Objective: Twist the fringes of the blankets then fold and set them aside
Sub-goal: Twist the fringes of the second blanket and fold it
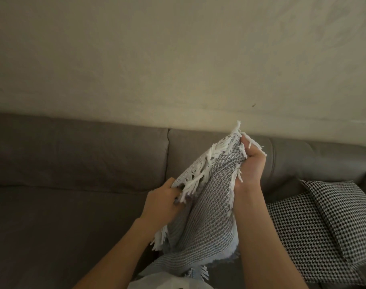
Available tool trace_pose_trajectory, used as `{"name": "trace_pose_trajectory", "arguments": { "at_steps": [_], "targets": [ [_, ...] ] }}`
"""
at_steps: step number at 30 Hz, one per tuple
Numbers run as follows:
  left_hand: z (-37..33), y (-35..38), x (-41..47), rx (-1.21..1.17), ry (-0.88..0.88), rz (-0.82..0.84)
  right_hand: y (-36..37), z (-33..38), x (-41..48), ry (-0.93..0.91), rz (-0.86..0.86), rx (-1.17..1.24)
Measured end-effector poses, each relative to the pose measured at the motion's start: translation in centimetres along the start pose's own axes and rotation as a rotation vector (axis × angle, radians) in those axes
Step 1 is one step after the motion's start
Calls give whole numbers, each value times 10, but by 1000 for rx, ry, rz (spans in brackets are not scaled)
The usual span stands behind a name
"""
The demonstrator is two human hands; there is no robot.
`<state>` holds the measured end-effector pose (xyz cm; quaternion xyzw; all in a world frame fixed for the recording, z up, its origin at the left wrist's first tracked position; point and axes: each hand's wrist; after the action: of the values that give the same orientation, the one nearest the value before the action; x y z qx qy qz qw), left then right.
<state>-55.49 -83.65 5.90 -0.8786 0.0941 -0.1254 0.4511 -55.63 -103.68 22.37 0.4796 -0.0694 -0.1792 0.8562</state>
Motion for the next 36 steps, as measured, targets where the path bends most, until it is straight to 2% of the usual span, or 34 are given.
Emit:
{"name": "trace_pose_trajectory", "arguments": {
  "at_steps": [3, 5, 10, 12, 13, 15, 17, 19, 21, 24, 26, 27, 28, 30, 31, 32, 34, 36],
  "targets": [
    [13, -5, 5, 3, -77, -97, -2, -1, 0, 8, 12, -80],
    [22, -15, 13, -142, -185, -152, -6, -1, 2, -14, -3, -158],
    [31, -47, 37, -299, -254, -296, -17, 3, 8, -16, -165, -402],
    [29, -62, 47, -373, -340, -350, -22, 3, 10, -128, -165, -731],
    [26, -71, 52, -409, -391, -384, -27, 3, 12, -226, -83, -991],
    [18, -91, 63, -421, -399, -479, -41, 0, 21, -384, 210, -1581],
    [10, -111, 78, -341, -293, -556, -57, -7, 30, -376, 429, -1927],
    [3, -126, 94, -230, -217, -527, -60, -16, 32, -373, 459, -1966],
    [1, -131, 105, -105, -168, -469, -57, -20, 33, -356, 325, -1897],
    [6, -124, 102, 76, -140, -408, -56, -20, 32, -283, 40, -1577],
    [15, -115, 92, 78, -192, -371, -51, -13, 25, -302, 4, -1321],
    [21, -110, 87, 53, -239, -346, -46, -7, 19, -324, 108, -1280],
    [26, -106, 84, 19, -288, -323, -43, -2, 15, -318, 286, -1273],
    [34, -101, 81, -34, -361, -278, -38, 3, 10, -67, 721, -1361],
    [37, -100, 80, -46, -355, -265, -38, 2, 9, 74, 873, -1462],
    [38, -100, 79, -42, -334, -251, -46, -3, 13, 137, 971, -1603],
    [45, -100, 75, -40, -289, -208, -56, -13, 21, -16, 975, -1877],
    [53, -97, 72, -40, -258, -144, -60, -20, 26, -231, 804, -1924]
  ]
}}
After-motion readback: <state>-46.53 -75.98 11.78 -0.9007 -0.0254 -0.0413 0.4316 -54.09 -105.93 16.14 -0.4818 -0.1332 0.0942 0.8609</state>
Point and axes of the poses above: each hand's wrist, its own x-axis towards the middle knuckle, its own y-axis out of the palm, z = x × y, and after that the axes turned 10 degrees about -y, right-handed
